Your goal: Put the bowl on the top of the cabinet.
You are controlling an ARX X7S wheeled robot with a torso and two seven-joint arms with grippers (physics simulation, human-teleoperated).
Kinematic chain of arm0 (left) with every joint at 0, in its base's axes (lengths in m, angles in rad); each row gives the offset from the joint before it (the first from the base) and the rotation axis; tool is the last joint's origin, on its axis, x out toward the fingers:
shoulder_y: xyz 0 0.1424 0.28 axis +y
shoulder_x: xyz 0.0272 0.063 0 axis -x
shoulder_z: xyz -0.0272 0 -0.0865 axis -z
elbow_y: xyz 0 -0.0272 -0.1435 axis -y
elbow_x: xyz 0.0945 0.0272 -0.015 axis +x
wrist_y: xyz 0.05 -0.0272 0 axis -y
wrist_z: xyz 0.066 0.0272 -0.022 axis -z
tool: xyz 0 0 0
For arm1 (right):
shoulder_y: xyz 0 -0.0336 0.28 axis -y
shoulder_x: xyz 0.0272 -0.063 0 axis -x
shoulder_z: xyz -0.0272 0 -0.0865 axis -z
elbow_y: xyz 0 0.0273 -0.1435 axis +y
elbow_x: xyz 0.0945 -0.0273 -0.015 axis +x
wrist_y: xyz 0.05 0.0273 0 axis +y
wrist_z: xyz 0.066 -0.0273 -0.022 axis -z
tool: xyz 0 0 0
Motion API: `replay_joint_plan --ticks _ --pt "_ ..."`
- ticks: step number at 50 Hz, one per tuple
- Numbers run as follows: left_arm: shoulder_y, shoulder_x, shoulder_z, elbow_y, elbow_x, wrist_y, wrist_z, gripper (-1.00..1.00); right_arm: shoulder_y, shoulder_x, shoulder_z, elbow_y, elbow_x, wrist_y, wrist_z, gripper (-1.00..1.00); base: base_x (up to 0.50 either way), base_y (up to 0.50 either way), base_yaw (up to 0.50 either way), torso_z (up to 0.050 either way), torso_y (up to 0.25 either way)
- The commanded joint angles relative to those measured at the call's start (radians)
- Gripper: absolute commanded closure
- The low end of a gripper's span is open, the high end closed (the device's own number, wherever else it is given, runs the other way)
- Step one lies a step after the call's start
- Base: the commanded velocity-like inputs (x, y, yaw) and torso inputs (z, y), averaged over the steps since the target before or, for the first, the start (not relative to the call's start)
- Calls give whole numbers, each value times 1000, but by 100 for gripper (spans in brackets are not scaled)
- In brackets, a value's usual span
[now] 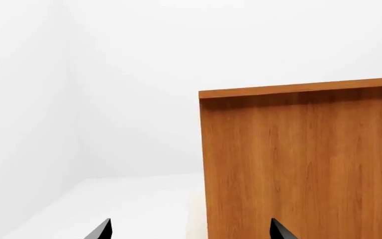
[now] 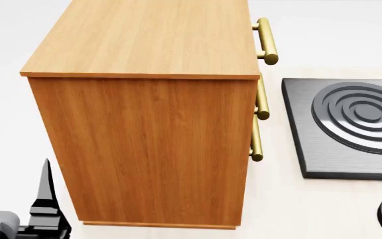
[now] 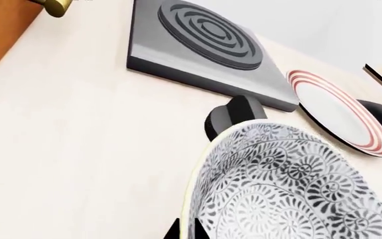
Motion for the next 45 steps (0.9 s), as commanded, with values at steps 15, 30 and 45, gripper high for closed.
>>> replay_joint_plan --ticks 15,30,45 --pt "6 -5 0 -12 -4 18 -5 -100 -10 5 9 -40 6 -9 12 100 0 0 0 0 0" --pt "11 -10 -3 -8 -10 20 -9 -100 64 64 96 -278 109 71 95 100 0 0 0 0 0" --pt "13 -14 -4 -13 -15 27 -11 -100 218 71 68 -342 179 169 142 100 0 0 0 0 0"
